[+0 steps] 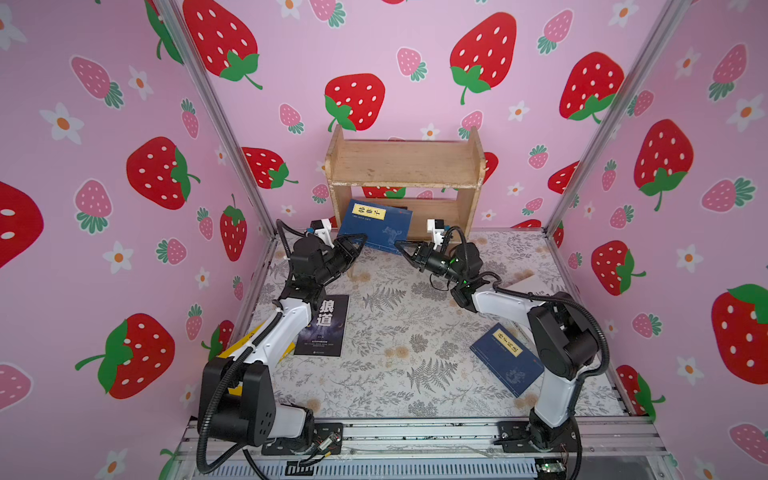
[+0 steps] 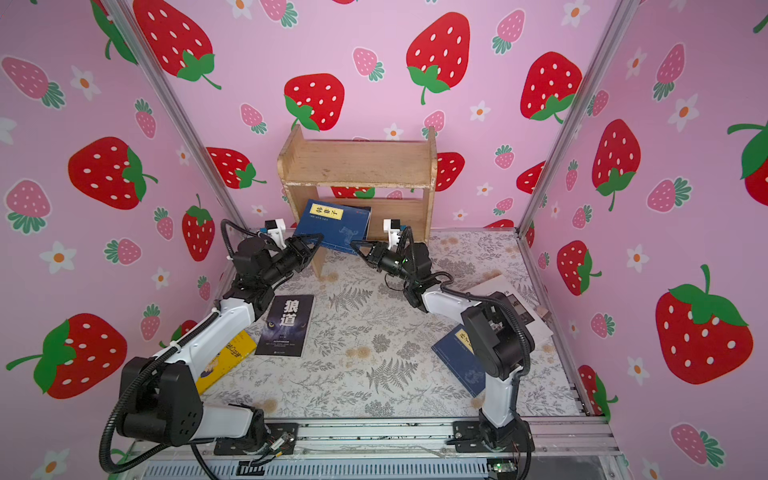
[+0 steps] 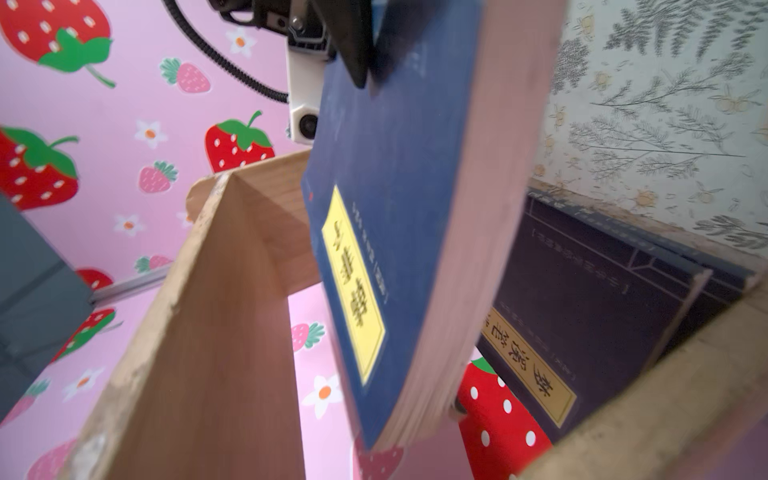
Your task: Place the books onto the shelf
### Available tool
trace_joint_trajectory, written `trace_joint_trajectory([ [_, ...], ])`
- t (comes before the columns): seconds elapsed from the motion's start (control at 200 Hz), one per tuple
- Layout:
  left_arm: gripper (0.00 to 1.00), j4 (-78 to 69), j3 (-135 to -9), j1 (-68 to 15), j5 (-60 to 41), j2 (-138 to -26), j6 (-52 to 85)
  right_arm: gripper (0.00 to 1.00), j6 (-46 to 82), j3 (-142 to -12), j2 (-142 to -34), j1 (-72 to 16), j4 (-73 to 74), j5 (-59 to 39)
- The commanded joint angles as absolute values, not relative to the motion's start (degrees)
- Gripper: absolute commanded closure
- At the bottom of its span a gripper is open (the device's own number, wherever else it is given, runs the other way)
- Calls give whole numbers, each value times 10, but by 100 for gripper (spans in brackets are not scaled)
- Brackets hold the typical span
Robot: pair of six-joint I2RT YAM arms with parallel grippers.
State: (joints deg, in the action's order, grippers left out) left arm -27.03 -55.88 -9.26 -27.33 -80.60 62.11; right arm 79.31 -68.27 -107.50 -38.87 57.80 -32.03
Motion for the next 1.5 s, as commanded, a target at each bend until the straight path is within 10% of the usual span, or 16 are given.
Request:
trace_joint_trajectory([
  [0.0,88,-328,-581,-102,-233,-818,645,97,792,-714,-1080,-391,608,-310],
  [0.685,100,-333,-702,-117,-158,-927,660,49,482,-811,-1070,-377,303,49],
  [1.496,100,-368,-754,-121,-231,-1021,694,24,538,-851,-1145,-388,359,9],
])
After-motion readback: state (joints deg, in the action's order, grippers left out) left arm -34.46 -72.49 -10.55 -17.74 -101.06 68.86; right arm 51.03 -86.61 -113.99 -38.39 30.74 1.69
